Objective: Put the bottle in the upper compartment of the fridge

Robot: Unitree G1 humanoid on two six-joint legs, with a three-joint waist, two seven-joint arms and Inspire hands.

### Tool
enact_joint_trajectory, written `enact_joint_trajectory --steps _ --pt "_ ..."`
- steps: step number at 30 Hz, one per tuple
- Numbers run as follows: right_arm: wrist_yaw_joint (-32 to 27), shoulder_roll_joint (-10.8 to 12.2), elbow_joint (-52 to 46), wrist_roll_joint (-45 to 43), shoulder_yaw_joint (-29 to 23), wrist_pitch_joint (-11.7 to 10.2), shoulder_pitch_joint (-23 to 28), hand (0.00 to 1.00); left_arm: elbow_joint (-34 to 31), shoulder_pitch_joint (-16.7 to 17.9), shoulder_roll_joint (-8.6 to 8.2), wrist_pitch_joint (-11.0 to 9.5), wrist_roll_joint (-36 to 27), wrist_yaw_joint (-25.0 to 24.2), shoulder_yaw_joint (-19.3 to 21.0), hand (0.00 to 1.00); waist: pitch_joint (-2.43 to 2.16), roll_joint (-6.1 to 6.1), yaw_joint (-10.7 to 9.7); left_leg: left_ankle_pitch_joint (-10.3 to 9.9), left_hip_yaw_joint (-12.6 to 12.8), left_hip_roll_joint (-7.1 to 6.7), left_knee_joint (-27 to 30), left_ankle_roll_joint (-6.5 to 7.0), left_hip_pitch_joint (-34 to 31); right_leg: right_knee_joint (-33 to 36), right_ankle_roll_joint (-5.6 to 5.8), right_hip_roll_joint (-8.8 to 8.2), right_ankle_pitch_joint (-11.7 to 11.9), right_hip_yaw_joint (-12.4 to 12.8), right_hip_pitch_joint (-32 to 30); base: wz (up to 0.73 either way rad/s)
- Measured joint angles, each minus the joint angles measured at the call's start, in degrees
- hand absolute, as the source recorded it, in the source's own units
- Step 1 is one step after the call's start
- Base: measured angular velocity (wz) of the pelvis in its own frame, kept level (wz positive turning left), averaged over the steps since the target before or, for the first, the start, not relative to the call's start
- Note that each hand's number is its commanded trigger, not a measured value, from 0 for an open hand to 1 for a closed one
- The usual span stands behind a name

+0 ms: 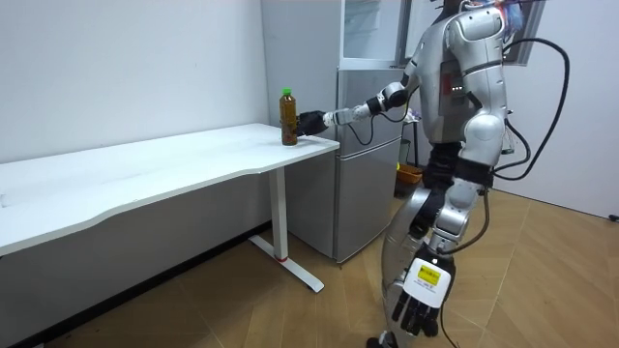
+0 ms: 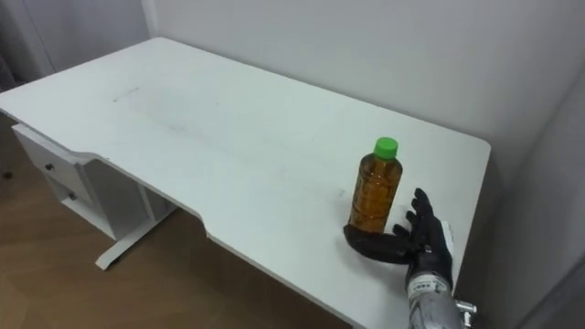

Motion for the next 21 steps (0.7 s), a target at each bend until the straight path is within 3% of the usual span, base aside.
enact_joint_trajectory --steps 2,7,21 --pt "-1.02 0.52 -1.79 -0.21 1.40 1.13 0.00 0.00 0.43 0.00 0.03 0.08 -0.03 -0.04 -0.60 0.00 0.04 -0.28 0.05 0.07 -0.05 -0.02 -0.06 0.06 -0.07 -0.06 0.06 -0.06 -0.05 0.14 0.00 0.05" --pt "-1.05 0.71 -3.61 0.09 2.79 1.49 0.00 0.00 0.60 0.00 0.04 0.19 -0.52 -0.35 -1.18 0.00 0.09 -0.99 1.17 0.07 -0.30 0.00 -0.05 0.07 -0.11 -0.17 0.13 -0.29 -0.10 -0.19 0.17 0.02" --pt "-1.99 0.66 -4.10 1.81 3.64 1.51 -0.40 0.00 0.06 0.96 0.74 0.16 -4.84 -0.34 -1.98 0.00 0.11 -0.96 1.86 0.11 -1.69 -0.85 0.12 0.16 -0.82 -0.20 0.56 -0.66 -0.46 -2.09 0.37 0.06"
